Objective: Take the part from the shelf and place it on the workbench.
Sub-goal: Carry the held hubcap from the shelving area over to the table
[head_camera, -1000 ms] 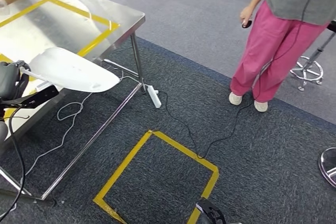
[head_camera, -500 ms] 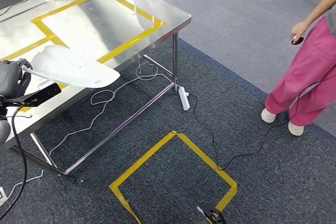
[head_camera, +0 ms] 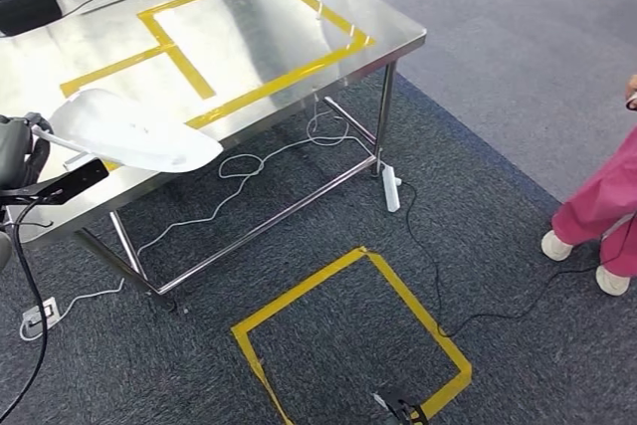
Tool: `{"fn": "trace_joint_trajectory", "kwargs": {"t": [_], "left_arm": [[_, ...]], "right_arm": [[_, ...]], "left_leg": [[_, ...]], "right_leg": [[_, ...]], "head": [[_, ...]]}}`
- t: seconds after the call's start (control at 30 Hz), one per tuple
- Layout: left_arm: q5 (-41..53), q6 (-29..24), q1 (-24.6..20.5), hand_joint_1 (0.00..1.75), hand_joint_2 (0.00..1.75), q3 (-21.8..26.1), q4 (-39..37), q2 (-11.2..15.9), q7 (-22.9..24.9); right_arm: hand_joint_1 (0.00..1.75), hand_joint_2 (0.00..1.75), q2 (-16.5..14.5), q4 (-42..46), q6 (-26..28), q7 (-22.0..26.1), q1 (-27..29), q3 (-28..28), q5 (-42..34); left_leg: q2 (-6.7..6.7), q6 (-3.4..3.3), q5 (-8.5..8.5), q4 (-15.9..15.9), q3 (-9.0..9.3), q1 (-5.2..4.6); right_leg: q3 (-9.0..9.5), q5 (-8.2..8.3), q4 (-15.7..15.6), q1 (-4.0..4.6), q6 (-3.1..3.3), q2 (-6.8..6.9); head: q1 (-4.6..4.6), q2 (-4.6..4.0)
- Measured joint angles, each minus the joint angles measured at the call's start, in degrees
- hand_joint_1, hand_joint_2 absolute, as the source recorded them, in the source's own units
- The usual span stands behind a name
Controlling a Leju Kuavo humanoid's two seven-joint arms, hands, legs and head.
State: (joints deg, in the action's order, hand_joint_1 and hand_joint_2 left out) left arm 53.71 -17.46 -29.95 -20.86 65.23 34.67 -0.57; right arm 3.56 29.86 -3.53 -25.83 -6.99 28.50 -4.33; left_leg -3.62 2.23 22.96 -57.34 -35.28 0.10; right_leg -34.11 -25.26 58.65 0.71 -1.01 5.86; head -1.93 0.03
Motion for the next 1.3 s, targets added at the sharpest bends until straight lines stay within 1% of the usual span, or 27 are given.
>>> {"fn": "trace_joint_trajectory", "kwargs": {"t": [0.07,0.1,0.13,0.2,0.27,0.3,0.33,0.37,0.43,0.5,0.57,0.6,0.67,0.7,0.73,0.77,0.8,0.83,0.87,0.93,1.0,1.07,1.13,1.17,1.23,1.27,1.3], "left_arm": [[0.12,0.1,0.1,1.75,1.75,0.0,0.13,0.15,0.21],[0.15,0.13,0.17,1.75,1.75,0.02,0.18,0.27,0.26],[0.17,0.15,0.18,1.75,1.75,0.02,0.23,0.32,0.29],[0.22,0.19,0.08,1.75,1.75,-0.02,0.36,0.23,0.38],[0.28,0.28,0.2,1.75,1.75,-0.16,0.4,0.05,0.48],[0.31,0.35,0.3,1.75,1.75,-0.21,0.4,0.0,0.55],[0.32,0.41,0.38,1.75,1.75,-0.25,0.4,-0.02,0.66],[0.33,0.46,0.42,1.75,1.75,-0.26,0.42,-0.02,0.78],[0.35,0.51,0.36,1.75,1.75,-0.24,0.53,0.02,1.03],[0.39,0.57,0.26,1.75,1.75,-0.22,0.69,0.1,1.14],[0.41,0.62,0.38,1.75,1.75,-0.19,0.75,0.38,1.19],[0.41,0.64,0.52,1.75,1.75,-0.17,0.75,0.57,1.2],[0.44,0.67,0.48,1.75,1.75,-0.14,0.77,0.84,1.23],[0.46,0.68,0.44,1.75,1.75,-0.14,0.79,0.82,1.25],[0.47,0.7,0.45,1.75,1.75,-0.15,0.81,0.77,1.26],[0.48,0.7,0.61,1.75,1.75,-0.16,0.82,0.7,1.27],[0.48,0.72,0.83,1.75,1.75,-0.17,0.83,0.67,1.28],[0.48,0.73,1.01,1.75,1.75,-0.17,0.84,0.68,1.28],[0.48,0.73,1.11,1.75,1.75,-0.15,0.89,0.72,1.29],[0.48,0.73,1.07,1.75,1.75,-0.07,1.1,0.92,1.31],[0.48,0.73,1.04,1.75,1.75,0.03,1.33,1.18,1.32],[0.49,0.73,1.31,1.75,1.75,0.07,1.45,1.48,1.34],[0.56,0.72,1.66,1.75,1.75,0.09,1.67,1.9,1.4],[0.6,0.72,1.73,1.75,1.75,0.11,1.86,2.04,1.44],[0.69,0.71,1.87,1.75,1.75,0.12,2.2,2.11,1.53],[0.73,0.67,2.04,1.75,1.75,0.1,2.32,2.09,1.5],[0.74,0.54,2.23,1.75,1.75,0.09,2.4,2.07,1.31]], "right_arm": [[0.0,0.0,0.0,0.07,-0.04,-0.01,-0.02,-0.02,0.13],[0.0,0.0,0.0,0.11,-0.07,-0.01,-0.03,-0.02,0.17],[0.0,0.0,0.0,0.16,-0.09,-0.01,-0.02,-0.03,0.2],[0.0,0.0,0.0,0.2,-0.1,-0.01,0.09,-0.04,0.26],[0.0,0.0,0.0,0.2,-0.16,-0.01,0.3,-0.03,0.3],[0.0,0.0,0.0,0.2,-0.2,-0.01,0.39,-0.03,0.31],[0.0,0.0,0.0,0.2,-0.23,-0.01,0.45,-0.02,0.32],[0.0,0.0,0.0,0.2,-0.24,-0.01,0.47,-0.02,0.34],[0.0,0.0,0.0,0.2,-0.22,-0.01,0.45,-0.03,0.4],[0.0,0.0,0.0,0.22,-0.22,0.03,0.47,-0.03,0.48],[0.0,0.0,-0.02,0.27,-0.22,-0.44,0.46,-0.04,0.54],[0.0,0.0,-0.04,0.31,-0.22,-0.96,0.39,-0.05,0.56],[0.0,0.0,-0.12,0.37,-0.21,-1.81,0.31,-0.08,0.6],[0.0,0.0,-0.14,0.39,-0.19,-2.0,0.34,-0.09,0.61],[0.0,0.0,-0.15,0.39,-0.13,-2.01,0.47,-0.1,0.62],[0.0,0.0,-0.15,0.39,-0.05,-2.02,0.62,-0.11,0.62],[0.0,0.0,-0.15,0.39,0.04,-2.02,0.76,-0.11,0.61],[0.0,0.0,-0.15,0.4,0.11,-2.03,0.87,-0.12,0.61],[0.0,0.0,-0.15,0.41,0.16,-2.03,0.93,-0.13,0.6],[0.0,0.0,-0.16,0.47,0.25,-2.03,0.86,-0.16,0.48],[0.0,0.0,-0.16,0.56,0.37,-2.02,0.73,-0.21,0.34],[0.0,0.0,-0.17,0.65,0.52,-2.02,0.7,-0.23,0.31],[0.0,0.0,-0.17,0.84,0.69,-2.02,0.78,-0.23,0.31],[0.0,0.0,-0.17,0.94,0.8,-2.02,0.87,-0.23,0.29],[0.0,0.0,-0.17,1.02,1.03,-2.02,1.17,-0.22,0.24],[0.0,0.0,-0.17,1.03,1.14,-2.02,1.38,-0.22,0.21],[0.0,0.0,-0.17,1.05,1.2,-2.02,1.59,-0.21,0.18]], "left_leg": [[1.06,-0.84,-0.12,0.25,-0.28,0.02],[1.71,-1.13,-0.24,0.33,-0.35,0.16],[2.31,-1.44,-0.4,0.4,-0.39,0.35],[3.51,-1.85,-0.58,0.46,-0.46,0.63],[4.93,-2.07,-0.7,0.46,-0.59,0.69],[5.7,-2.08,-0.78,0.45,-0.64,0.69],[6.49,-2.04,-0.87,0.44,-0.68,0.71],[7.31,-1.93,-0.97,0.43,-0.7,0.77],[8.84,-1.5,-1.2,0.28,-0.89,0.83],[10.28,-0.84,-1.64,0.21,-1.45,0.93],[11.68,-0.05,-2.24,0.47,-1.95,1.2],[11.33,0.3,-2.18,0.41,-2.18,1.19],[8.41,0.75,-0.13,-2.53,-3.67,0.98],[6.37,0.87,1.78,-5.79,-5.12,0.85],[5.14,0.95,3.77,-9.78,-6.85,0.82],[4.58,1.01,5.22,-13.37,-8.38,0.83],[4.35,1.01,5.75,-15.47,-9.14,0.84],[4.25,0.98,5.25,-15.44,-8.84,0.84],[4.17,0.89,3.88,-13.16,-7.38,0.83],[3.38,0.6,0.9,-5.45,-2.73,0.67],[2.69,0.14,-0.1,-0.52,-0.01,0.4],[2.82,-0.48,-0.07,0.33,0.13,0.26],[2.99,-1.13,-0.26,0.59,0.16,0.51],[3.04,-1.45,-0.37,0.72,0.2,0.69],[3.2,-1.86,-0.43,0.76,0.16,0.81],[3.35,-1.95,-0.44,0.75,0.13,0.79],[3.52,-1.97,-0.43,0.74,0.11,0.78]], "right_leg": [[-0.05,-0.16,0.05,0.16,-0.45,1.14],[-0.22,-0.6,0.45,0.07,-0.76,0.65],[-0.74,-1.53,1.71,-0.07,-1.09,-0.58],[-3.3,-4.75,7.67,-0.35,-1.66,-4.0],[-6.53,-7.53,14.74,-0.41,-1.83,-5.39],[-7.26,-7.64,16.19,-0.42,-1.82,-5.58],[-6.92,-6.73,15.45,-0.44,-1.74,-5.75],[-5.47,-4.96,12.57,-0.52,-1.63,-6.19],[-1.45,-1.89,4.74,-1.01,-1.5,-8.93],[0.69,-1.1,0.78,-1.36,-1.41,-11.01],[0.8,-1.03,0.62,-1.31,-0.99,-10.19],[0.77,-0.84,0.53,-1.32,-0.63,-9.49],[0.73,-0.45,0.24,-1.35,0.11,-8.01],[0.66,-0.36,0.19,-1.23,0.34,-7.24],[0.57,-0.32,0.17,-1.13,0.48,-6.44],[0.48,-0.32,0.17,-1.07,0.53,-5.59],[0.41,-0.32,0.17,-1.03,0.55,-4.75],[0.37,-0.32,0.17,-1.02,0.55,-3.98],[0.37,-0.34,0.18,-1.01,0.52,-3.37],[0.33,-0.43,0.23,-0.86,0.28,-2.38],[0.14,-0.41,0.3,-0.58,-0.22,-1.64],[0.12,-0.23,0.15,-0.44,-0.79,-1.16],[-0.23,-0.77,0.71,-0.48,-1.4,-1.89],[-1.04,-1.87,2.4,-0.53,-1.7,-2.85],[-4.26,-5.39,9.35,-0.64,-2.13,-4.9],[-6.1,-6.95,13.29,-0.67,-2.24,-5.38],[-7.38,-7.65,15.93,-0.68,-2.3,-5.57]], "head": [[0.05,0.0],[0.07,-0.01],[0.14,-0.01],[0.29,-0.01],[0.31,-0.01],[0.3,-0.01],[0.27,-0.01],[0.28,-0.01],[0.27,-0.01],[0.25,-0.01],[0.24,-0.01],[0.22,-0.01],[-0.18,-0.01],[-0.4,-0.01],[-0.56,-0.01],[-0.57,-0.01],[-0.61,-0.01],[-0.61,-0.01],[-0.62,-0.01],[-0.64,-0.01],[-0.6,-0.01],[-0.54,-0.01],[-0.47,-0.01],[-0.35,-0.01],[-0.08,-0.01],[-0.02,-0.01],[-0.01,-0.01]]}}
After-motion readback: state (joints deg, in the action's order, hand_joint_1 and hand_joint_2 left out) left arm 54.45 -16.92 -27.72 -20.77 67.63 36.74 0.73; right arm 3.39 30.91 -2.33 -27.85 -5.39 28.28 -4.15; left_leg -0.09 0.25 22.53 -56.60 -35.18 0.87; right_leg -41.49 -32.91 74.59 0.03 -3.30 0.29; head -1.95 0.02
